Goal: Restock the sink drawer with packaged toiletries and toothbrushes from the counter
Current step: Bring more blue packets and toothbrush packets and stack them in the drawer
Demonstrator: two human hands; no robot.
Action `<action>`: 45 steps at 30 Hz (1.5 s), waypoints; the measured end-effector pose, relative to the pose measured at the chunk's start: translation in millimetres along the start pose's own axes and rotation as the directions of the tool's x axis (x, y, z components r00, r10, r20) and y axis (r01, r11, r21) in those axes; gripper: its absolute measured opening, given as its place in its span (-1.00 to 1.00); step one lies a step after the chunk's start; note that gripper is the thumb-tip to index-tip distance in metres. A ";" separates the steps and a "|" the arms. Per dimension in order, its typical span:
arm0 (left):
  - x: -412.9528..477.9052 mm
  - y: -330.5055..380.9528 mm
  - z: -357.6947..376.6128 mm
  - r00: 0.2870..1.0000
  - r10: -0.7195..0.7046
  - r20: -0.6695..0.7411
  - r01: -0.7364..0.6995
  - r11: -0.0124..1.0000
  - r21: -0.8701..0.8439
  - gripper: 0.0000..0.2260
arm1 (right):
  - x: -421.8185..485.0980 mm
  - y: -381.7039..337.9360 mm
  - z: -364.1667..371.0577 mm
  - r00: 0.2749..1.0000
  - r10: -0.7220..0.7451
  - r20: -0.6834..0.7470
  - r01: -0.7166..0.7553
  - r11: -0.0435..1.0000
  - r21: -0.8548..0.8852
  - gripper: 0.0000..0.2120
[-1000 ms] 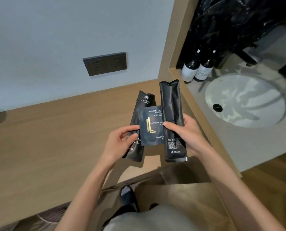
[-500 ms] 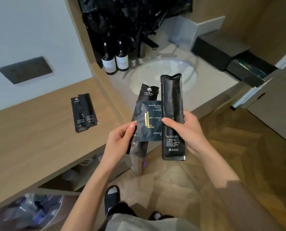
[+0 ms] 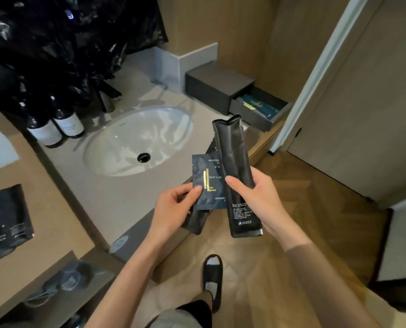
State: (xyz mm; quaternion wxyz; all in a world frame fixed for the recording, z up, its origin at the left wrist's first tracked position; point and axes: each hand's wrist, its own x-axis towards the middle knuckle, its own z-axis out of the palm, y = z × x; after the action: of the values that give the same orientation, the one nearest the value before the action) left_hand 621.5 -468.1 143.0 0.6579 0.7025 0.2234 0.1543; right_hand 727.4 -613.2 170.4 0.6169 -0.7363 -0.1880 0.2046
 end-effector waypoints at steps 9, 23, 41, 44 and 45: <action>146.0 14.5 105.6 0.989 0.021 -0.148 -0.032 0.997 -0.067 -0.79 | 123.4 4.1 -106.1 0.987 -0.004 -0.158 -0.006 0.998 -0.064 -0.85; 302.1 87.9 230.9 0.919 0.177 -0.351 -0.167 0.984 0.060 -0.76 | 298.6 -18.8 -229.1 0.927 -0.350 0.134 0.373 0.832 -0.410 -0.81; 345.6 87.5 331.6 0.710 -0.172 -0.683 -0.005 0.969 -0.249 -0.83 | 435.8 -4.1 -307.7 0.863 -0.187 0.470 0.211 0.978 0.003 -0.93; 332.9 87.0 323.2 0.650 -0.185 -0.737 0.001 0.970 -0.243 -0.82 | 453.3 -5.1 -307.5 0.870 -0.151 0.469 0.155 0.987 0.031 -0.89; 328.0 86.2 318.8 0.629 -0.188 -0.754 0.014 0.973 -0.231 -0.82 | 460.1 -4.5 -307.1 0.876 -0.148 0.458 0.161 0.987 0.011 -0.90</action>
State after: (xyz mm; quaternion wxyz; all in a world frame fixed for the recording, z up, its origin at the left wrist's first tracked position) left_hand 1073.4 -574.2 175.7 0.5749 0.4846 0.5049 0.4239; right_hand 1280.1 -624.3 190.6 0.5595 -0.6584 -0.3890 0.3195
